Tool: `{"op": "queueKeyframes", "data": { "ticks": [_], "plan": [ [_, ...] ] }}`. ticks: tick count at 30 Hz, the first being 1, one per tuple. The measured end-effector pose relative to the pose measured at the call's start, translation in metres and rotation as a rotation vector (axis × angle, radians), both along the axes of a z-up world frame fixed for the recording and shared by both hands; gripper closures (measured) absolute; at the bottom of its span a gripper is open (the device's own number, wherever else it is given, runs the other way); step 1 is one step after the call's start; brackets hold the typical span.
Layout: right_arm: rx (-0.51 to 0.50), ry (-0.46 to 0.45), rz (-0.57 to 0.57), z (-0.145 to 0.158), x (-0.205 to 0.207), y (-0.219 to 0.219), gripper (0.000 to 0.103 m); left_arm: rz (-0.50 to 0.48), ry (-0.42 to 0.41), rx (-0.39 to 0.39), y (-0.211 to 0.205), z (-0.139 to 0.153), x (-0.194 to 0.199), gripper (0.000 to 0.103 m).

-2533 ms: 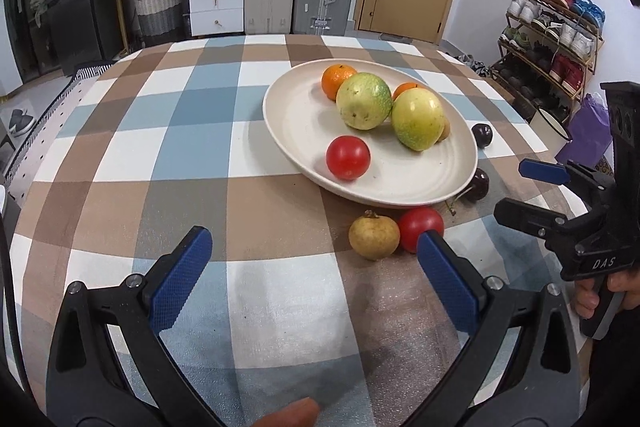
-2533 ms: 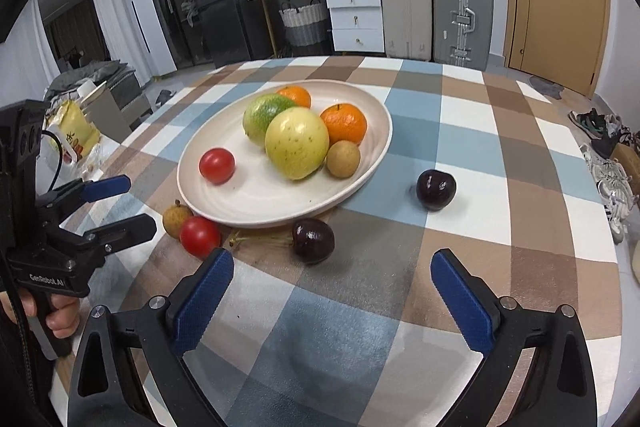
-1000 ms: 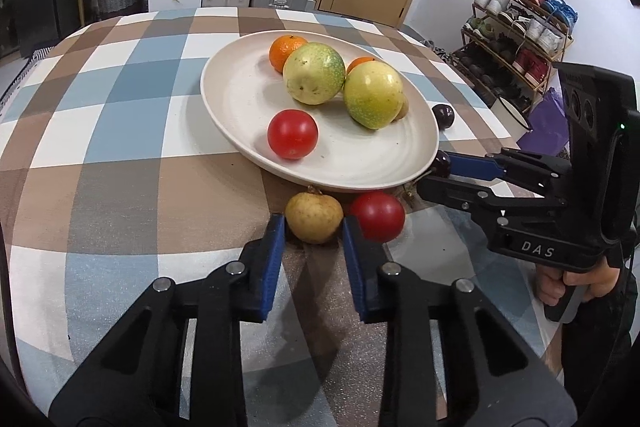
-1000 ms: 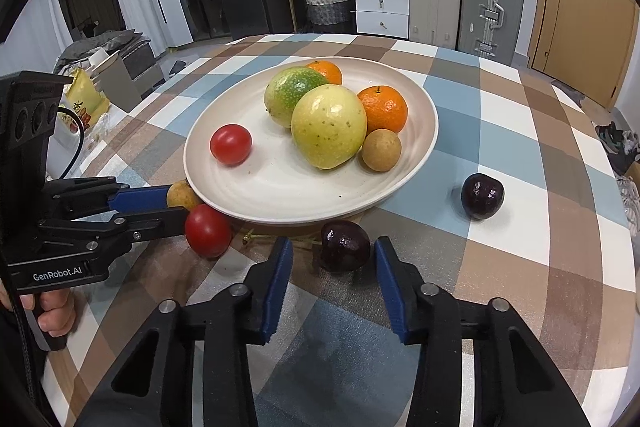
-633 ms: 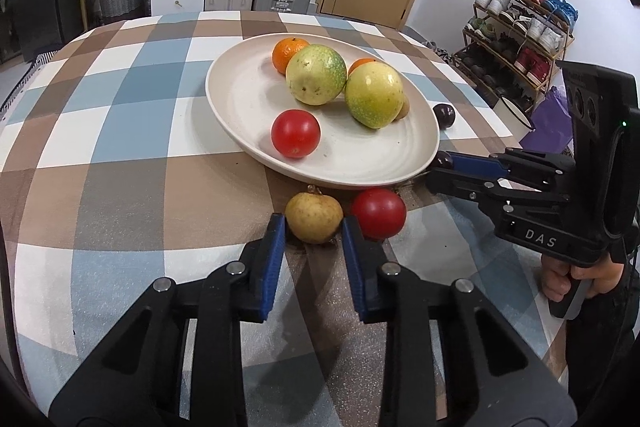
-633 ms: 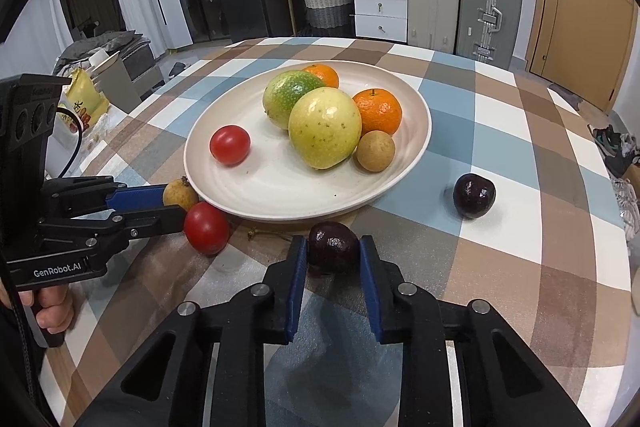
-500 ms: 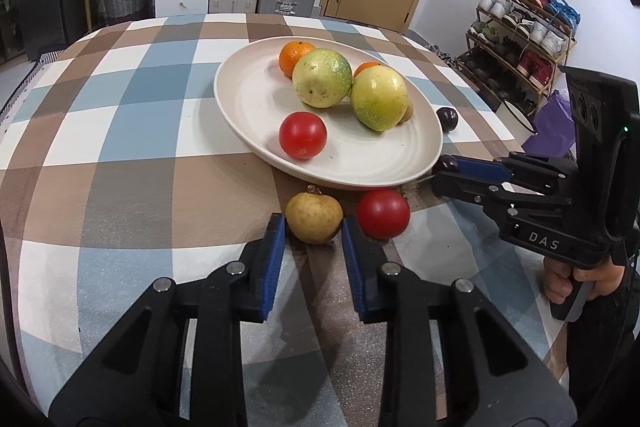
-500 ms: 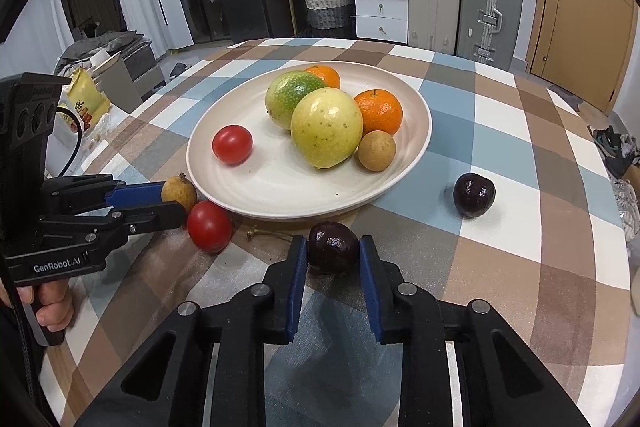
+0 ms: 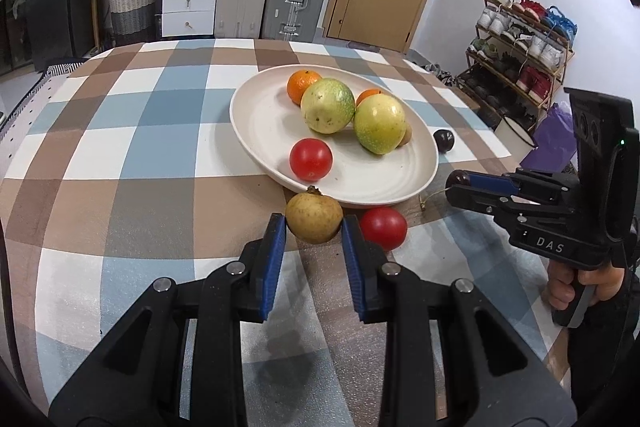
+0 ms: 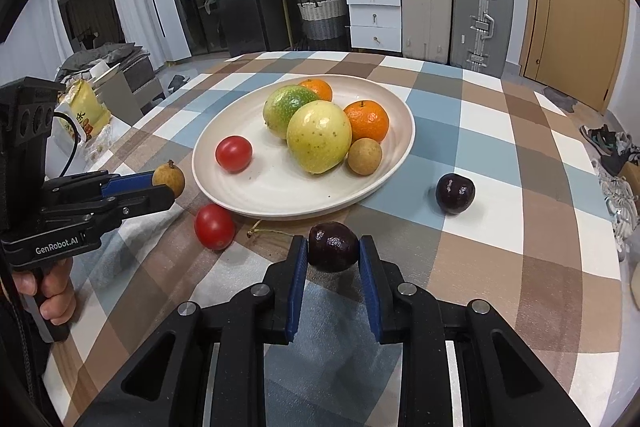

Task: Organize fruits
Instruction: 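Carry the brown fruit with the left tool while the right tool carries the plum over the plate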

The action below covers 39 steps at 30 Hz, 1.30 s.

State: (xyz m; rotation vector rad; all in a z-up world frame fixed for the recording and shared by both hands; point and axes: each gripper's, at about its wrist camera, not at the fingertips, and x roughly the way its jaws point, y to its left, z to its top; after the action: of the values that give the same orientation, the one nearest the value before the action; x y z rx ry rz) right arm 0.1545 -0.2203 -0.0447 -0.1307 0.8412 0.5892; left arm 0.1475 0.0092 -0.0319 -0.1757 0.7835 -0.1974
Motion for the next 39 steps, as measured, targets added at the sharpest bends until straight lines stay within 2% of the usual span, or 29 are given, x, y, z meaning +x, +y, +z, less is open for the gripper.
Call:
{"op": "queueKeyframes", "data": {
  "ticks": [10,19,26,39],
  "plan": [
    [0.036,-0.045,-0.006,0.014,-0.006,-0.008,0.077,0.015,-0.045,-0.006,0.004,0.010,-0.006,0.077],
    [0.113,-0.100,-0.036,0.031,-0.008,-0.019,0.077,0.037,-0.117,0.058,-0.002,0.024,-0.011,0.077],
    [0.177,-0.130,-0.055,0.046,-0.011,-0.023,0.077,0.024,-0.168,0.066,-0.008,0.044,-0.016,0.077],
    [0.177,-0.116,-0.063,0.061,-0.005,-0.002,0.077,0.008,-0.192,0.084,-0.022,0.077,-0.007,0.077]
  ]
}}
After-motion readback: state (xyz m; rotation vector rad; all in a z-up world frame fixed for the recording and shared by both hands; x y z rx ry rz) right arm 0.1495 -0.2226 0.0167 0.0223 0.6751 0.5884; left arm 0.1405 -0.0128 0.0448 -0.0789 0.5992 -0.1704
